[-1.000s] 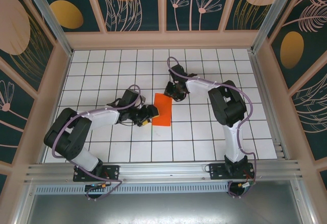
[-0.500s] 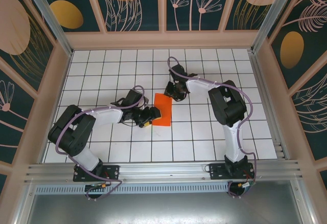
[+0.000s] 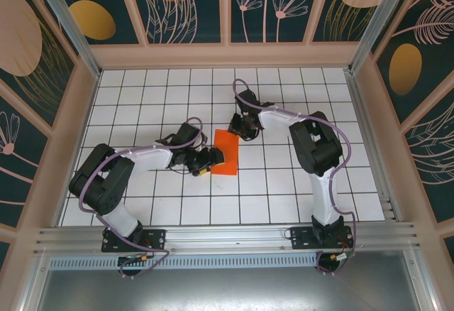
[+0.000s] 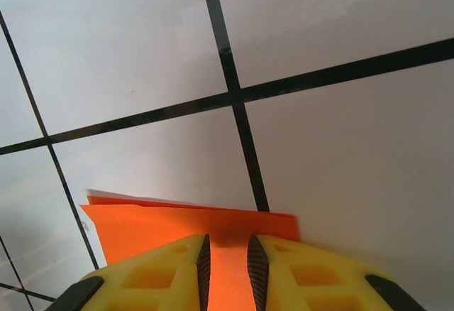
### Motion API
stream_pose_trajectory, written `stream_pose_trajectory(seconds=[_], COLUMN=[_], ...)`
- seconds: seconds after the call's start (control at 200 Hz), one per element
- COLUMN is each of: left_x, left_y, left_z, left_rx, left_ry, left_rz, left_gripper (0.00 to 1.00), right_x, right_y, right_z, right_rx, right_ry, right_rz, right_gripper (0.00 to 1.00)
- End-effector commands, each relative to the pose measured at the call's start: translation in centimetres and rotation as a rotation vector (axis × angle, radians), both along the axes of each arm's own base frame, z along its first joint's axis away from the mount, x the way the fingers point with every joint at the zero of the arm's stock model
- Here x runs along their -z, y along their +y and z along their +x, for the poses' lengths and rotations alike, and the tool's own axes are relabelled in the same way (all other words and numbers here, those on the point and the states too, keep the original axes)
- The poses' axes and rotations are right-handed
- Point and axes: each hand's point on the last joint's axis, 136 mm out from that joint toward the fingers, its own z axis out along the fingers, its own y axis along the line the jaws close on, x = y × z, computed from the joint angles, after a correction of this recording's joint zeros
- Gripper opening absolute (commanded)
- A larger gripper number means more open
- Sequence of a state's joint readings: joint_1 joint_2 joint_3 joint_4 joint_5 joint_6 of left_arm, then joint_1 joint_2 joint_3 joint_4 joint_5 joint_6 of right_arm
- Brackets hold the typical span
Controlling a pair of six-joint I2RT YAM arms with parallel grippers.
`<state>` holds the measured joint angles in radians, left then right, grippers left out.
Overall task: Fold a paper plane with a square sheet of paper (pick it up from the middle)
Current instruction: Fold the triangle a second time at the center of the table.
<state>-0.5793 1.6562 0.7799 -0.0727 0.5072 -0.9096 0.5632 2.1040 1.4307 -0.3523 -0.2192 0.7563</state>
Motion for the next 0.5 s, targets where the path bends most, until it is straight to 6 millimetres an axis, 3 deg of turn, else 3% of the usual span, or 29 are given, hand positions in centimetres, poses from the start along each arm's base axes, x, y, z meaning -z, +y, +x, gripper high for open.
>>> stream_pose_trajectory(seconds=[0.0, 0.495], left_x=[0.5, -0.8], left_y=[0.0, -1.7], left_z=[-0.1, 0.1], left_rx=[0.009, 0.047], left_ry=[0.008, -0.003], left_rz=[0.021, -0.091], left_gripper=[0.73, 0.72], right_x=[4.3, 4.4], right_y=[-2.1, -2.1], right_z=[-2.2, -2.3], right_rx=[0.004, 0.007], right_ry=[0.104, 0.103], right_rz=[-0.090, -0.085], right_gripper=[0.27, 0.27])
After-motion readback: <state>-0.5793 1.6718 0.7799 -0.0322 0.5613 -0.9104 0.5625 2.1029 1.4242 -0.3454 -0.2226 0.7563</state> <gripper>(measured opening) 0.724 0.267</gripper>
